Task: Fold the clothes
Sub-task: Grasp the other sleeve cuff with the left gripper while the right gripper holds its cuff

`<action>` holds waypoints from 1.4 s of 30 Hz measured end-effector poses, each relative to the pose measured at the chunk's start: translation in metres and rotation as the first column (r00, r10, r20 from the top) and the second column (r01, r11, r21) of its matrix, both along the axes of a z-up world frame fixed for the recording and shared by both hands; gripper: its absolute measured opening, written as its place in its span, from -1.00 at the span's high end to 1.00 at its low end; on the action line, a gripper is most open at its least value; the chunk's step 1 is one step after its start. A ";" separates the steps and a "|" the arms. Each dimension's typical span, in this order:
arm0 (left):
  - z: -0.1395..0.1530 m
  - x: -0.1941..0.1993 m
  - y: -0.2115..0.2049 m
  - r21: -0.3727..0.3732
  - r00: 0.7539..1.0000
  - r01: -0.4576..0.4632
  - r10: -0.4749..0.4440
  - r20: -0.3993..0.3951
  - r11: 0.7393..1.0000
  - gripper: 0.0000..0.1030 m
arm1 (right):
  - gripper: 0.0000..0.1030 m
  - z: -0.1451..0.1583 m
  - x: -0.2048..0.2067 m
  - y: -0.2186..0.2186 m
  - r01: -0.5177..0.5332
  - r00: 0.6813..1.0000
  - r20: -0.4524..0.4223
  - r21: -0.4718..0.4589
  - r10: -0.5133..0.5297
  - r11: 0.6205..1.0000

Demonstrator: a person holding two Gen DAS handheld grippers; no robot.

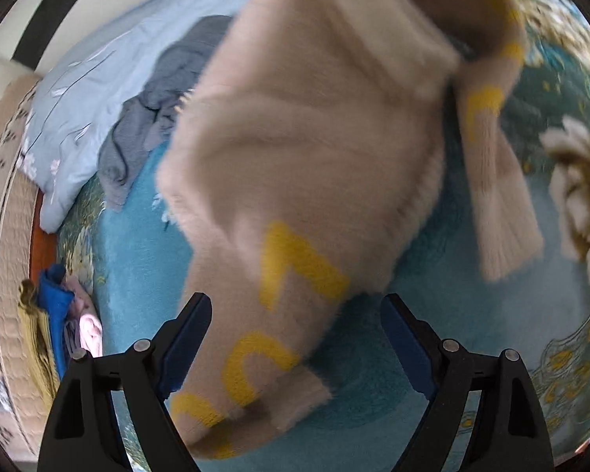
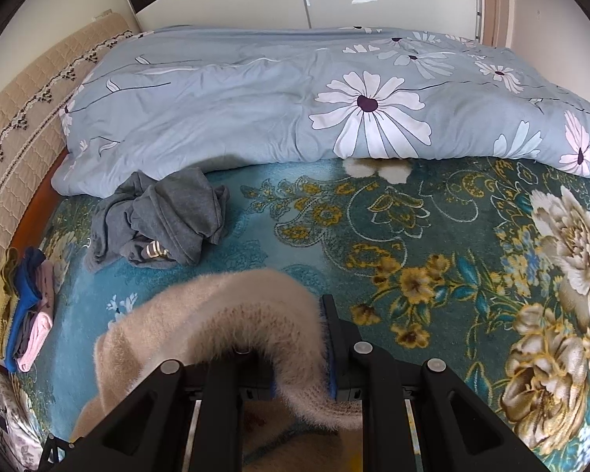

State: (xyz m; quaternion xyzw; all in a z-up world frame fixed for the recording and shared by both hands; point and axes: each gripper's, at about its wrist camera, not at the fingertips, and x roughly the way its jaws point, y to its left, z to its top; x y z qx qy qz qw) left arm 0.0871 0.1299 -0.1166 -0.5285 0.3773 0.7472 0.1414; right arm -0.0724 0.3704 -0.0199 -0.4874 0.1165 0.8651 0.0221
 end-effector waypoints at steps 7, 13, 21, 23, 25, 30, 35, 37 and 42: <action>-0.019 -0.007 -0.002 -0.081 0.998 -0.009 0.003 -0.069 0.997 -0.45 | 0.63 -0.002 -0.003 0.001 0.003 1.000 0.003 -0.009 -0.003 1.000; -0.002 -0.017 -0.022 0.007 0.990 -0.097 0.098 -0.101 0.995 0.06 | 0.62 -0.004 -0.006 0.000 0.003 1.000 0.010 -0.002 -0.003 1.000; 0.027 -0.033 -0.050 0.171 0.959 -0.227 0.250 -0.131 0.959 0.64 | 0.62 0.003 -0.001 -0.010 -0.024 1.000 0.002 0.013 0.024 1.000; 0.035 -0.039 -0.058 0.198 0.943 -0.259 0.291 -0.160 0.946 0.83 | 0.63 0.008 0.003 -0.012 -0.031 0.999 -0.009 0.011 0.032 0.999; 0.046 -0.043 -0.070 0.219 0.919 -0.295 0.339 -0.202 0.930 0.84 | 0.64 0.014 0.006 -0.014 -0.039 0.999 -0.022 0.008 0.039 0.999; 0.078 -0.051 -0.101 0.322 0.864 -0.357 0.441 -0.243 0.877 0.86 | 0.64 0.049 0.020 -0.023 -0.076 0.991 -0.111 0.002 0.076 0.997; 0.121 -0.045 -0.118 0.360 0.836 -0.325 0.444 -0.322 0.874 0.86 | 0.64 0.098 0.037 -0.036 -0.119 0.968 -0.224 -0.004 0.115 0.993; 0.141 -0.046 -0.130 0.396 0.816 -0.325 0.467 -0.342 0.859 0.87 | 0.64 0.118 0.043 -0.041 -0.132 0.955 -0.269 -0.002 0.127 0.991; 0.203 -0.035 -0.149 0.460 0.749 -0.293 0.500 -0.435 0.838 0.87 | 0.65 0.176 0.069 -0.050 -0.168 0.904 -0.398 0.009 0.157 0.986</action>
